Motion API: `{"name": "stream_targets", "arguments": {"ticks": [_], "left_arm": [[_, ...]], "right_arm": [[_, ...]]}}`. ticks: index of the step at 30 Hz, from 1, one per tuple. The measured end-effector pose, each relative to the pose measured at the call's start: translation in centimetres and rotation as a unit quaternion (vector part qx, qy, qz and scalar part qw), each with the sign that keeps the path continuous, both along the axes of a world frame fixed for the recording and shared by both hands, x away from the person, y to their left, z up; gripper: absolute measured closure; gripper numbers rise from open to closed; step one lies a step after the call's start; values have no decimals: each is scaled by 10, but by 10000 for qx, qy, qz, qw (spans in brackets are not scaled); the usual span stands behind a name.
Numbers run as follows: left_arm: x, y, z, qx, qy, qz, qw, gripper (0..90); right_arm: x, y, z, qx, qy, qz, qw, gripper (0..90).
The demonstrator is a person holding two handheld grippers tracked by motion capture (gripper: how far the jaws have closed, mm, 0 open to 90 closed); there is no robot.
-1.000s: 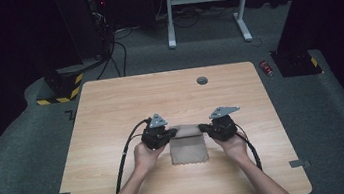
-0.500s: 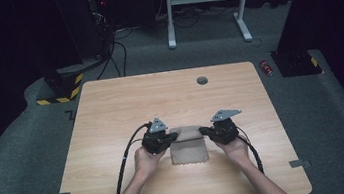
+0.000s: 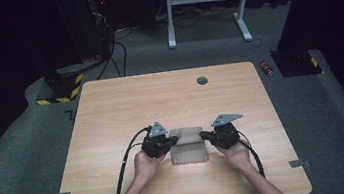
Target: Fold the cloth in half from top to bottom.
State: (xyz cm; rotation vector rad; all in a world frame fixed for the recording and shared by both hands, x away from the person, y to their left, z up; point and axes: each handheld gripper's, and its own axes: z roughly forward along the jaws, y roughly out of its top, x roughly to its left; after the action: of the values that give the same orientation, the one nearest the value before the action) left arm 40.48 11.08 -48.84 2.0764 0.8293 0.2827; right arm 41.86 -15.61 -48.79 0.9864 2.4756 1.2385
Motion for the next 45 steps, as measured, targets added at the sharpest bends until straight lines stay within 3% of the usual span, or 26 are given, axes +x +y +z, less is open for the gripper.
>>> {"name": "stream_targets", "arguments": {"ticks": [25, 38, 45], "left_arm": [[-17, 0, -15, 37, 47, -76, 10000, 886], [-25, -3, -21, 207, -34, -131, 9997, 882], [-28, -3, -24, 225, 28, -161, 9996, 878]], "right_arm": [[-19, -1, -12, -115, 69, 149, 9998, 887], [-25, -1, -22, -237, 151, 233, 9993, 886], [-28, -1, -24, -205, 174, 260, 9993, 881]]}}
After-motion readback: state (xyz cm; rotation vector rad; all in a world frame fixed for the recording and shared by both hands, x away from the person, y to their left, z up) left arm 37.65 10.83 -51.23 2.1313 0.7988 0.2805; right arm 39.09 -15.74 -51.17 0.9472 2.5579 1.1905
